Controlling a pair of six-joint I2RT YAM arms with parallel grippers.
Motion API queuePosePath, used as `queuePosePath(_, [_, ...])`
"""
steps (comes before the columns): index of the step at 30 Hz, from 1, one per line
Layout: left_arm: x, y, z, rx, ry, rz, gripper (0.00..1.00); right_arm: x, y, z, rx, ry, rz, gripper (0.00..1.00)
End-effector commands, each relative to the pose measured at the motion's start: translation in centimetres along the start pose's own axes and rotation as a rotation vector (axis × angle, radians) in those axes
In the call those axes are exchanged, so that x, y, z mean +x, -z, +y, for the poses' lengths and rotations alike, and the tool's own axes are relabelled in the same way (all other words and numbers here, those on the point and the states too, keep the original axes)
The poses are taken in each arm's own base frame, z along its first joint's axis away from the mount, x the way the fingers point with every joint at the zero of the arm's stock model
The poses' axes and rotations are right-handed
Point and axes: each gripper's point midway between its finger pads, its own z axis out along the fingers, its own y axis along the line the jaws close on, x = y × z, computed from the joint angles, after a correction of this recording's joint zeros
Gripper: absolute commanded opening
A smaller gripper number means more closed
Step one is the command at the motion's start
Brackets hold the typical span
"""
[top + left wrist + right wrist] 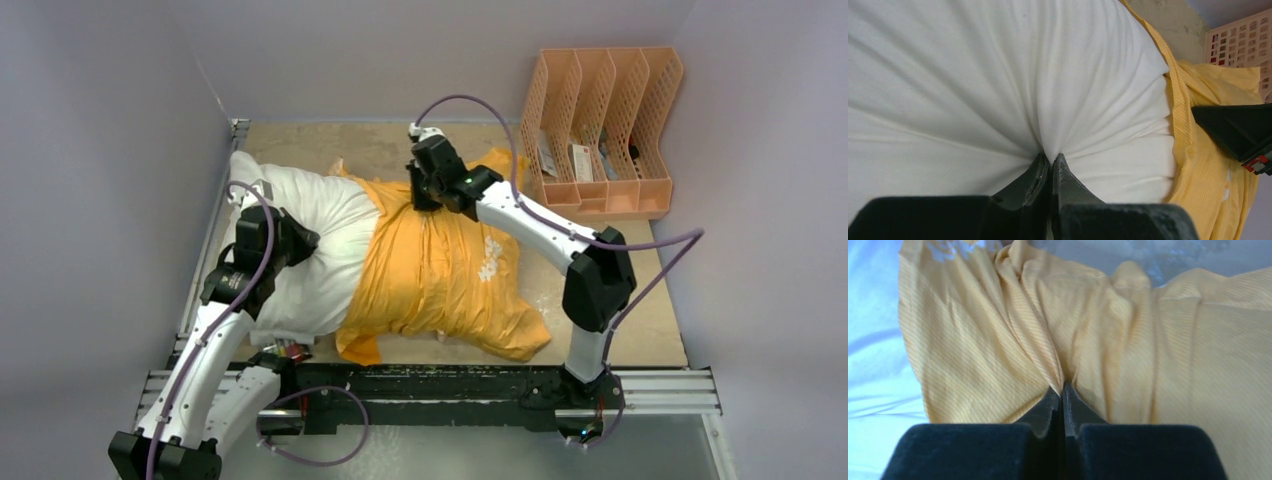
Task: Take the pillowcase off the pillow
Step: Remove the pillow from the pillowcase.
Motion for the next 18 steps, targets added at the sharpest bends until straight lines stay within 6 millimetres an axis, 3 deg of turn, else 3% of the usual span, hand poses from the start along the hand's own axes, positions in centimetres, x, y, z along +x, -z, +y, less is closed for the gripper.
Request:
queuePosePath(1, [3.5, 1.3, 3.4, -0.141, -0.016, 0.141, 0.00, 0.6, 1.1, -10.2, 0.251, -0.050, 0.020, 0.00])
queuePosePath(4, [3.5, 1.3, 3.5, -0.144, -0.018, 0.140, 0.00, 0.8, 1.6, -10.0, 0.226, -0.049, 0.043, 0.00])
queuePosePath(7, [3.5, 1.3, 3.2, -0.125, -0.022, 0.143, 0.00, -0.1, 2.7, -7.9, 0.125, -0.068, 0.044, 0.02])
queuePosePath(9, [3.5, 1.4, 2.9, -0.108, -0.024, 0.145, 0.00, -1.5, 4.1, -6.4, 0.044, -0.070, 0.020, 0.14])
queuePosePath(11, [3.5, 1.6, 2.7, -0.099, -0.025, 0.144, 0.00, -3.7, 5.8, -6.0, 0.021, -0.056, -0.044, 0.46])
queuePosePath(13, [3.5, 1.6, 2.6, -0.089, -0.026, 0.144, 0.00, -5.9, 7.2, -7.1, 0.074, -0.038, -0.117, 0.64])
queuePosePath(15, [3.5, 1.6, 2.3, -0.077, -0.025, 0.143, 0.00, -7.3, 7.8, -8.6, 0.122, -0.031, -0.153, 0.76])
queuePosePath(18, [3.4, 1.7, 1.7, -0.040, -0.028, 0.143, 0.00, -7.6, 7.0, -11.0, 0.165, -0.050, -0.118, 0.85])
